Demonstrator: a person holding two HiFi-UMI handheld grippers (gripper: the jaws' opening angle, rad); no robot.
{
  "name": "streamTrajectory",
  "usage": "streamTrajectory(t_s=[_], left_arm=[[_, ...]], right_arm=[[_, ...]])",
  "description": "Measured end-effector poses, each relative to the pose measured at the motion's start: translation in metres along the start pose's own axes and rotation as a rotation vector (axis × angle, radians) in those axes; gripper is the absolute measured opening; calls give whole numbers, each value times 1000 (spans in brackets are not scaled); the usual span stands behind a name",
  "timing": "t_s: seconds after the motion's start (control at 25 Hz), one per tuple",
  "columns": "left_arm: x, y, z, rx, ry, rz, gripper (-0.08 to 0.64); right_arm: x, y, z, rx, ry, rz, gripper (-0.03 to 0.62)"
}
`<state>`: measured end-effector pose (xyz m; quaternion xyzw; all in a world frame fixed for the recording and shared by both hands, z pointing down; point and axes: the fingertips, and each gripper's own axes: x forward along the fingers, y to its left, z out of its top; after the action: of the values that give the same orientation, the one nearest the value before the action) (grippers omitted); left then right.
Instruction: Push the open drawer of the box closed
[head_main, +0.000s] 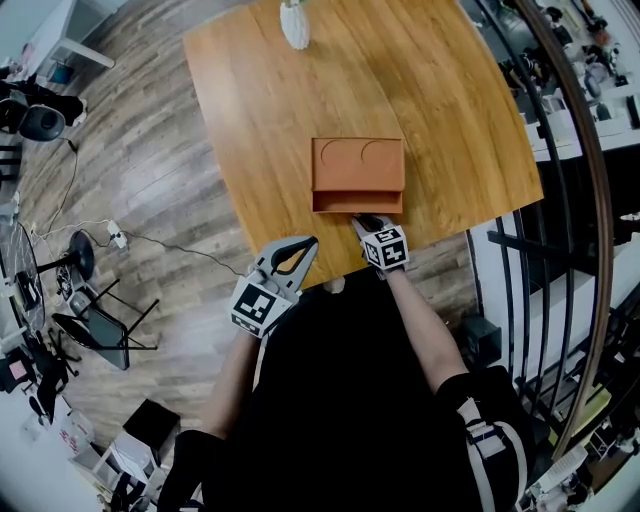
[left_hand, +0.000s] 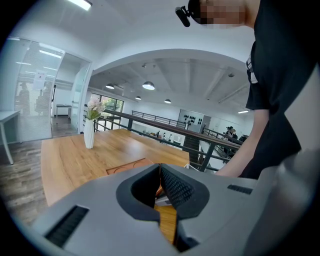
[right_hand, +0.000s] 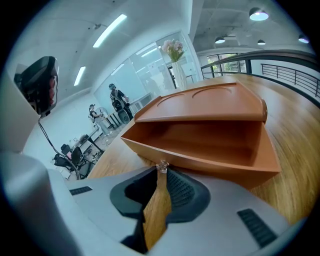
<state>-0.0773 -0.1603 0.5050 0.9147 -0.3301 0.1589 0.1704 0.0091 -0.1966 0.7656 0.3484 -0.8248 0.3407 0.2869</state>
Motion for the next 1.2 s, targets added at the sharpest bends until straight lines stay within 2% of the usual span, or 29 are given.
streamTrajectory(t_s=[1.2], left_arm=[[10,7,2,-30,-5,67,23]], right_arm=[[14,-22,32,-2,-11,30,74]])
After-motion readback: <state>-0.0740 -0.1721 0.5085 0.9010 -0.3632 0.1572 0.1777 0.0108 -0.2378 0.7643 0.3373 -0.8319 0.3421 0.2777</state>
